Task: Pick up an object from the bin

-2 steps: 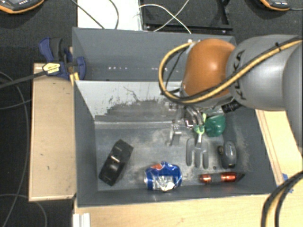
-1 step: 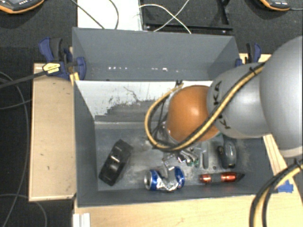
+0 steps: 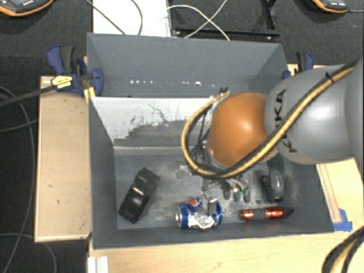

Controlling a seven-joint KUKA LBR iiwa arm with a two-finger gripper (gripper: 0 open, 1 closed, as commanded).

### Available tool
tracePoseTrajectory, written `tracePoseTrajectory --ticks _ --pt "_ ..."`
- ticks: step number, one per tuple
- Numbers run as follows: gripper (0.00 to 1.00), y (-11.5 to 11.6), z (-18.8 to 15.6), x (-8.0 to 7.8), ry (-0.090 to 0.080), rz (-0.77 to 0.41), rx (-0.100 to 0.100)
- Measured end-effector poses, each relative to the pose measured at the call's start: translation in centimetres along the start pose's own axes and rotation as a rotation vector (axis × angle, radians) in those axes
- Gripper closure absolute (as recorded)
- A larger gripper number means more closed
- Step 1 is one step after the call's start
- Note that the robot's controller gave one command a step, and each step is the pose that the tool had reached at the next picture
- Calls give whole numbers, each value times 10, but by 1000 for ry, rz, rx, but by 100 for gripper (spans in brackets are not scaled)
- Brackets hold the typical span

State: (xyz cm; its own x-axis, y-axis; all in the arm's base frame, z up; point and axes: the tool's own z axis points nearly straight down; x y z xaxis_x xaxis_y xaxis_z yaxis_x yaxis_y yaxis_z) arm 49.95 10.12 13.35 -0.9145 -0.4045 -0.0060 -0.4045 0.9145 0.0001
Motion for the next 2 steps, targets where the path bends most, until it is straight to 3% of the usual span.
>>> tracePoseTrajectory --ticks 1,2 --pt "0 49 33 -26 -7 123 -2" --pt "0 19 62 7 -2 -107 0"
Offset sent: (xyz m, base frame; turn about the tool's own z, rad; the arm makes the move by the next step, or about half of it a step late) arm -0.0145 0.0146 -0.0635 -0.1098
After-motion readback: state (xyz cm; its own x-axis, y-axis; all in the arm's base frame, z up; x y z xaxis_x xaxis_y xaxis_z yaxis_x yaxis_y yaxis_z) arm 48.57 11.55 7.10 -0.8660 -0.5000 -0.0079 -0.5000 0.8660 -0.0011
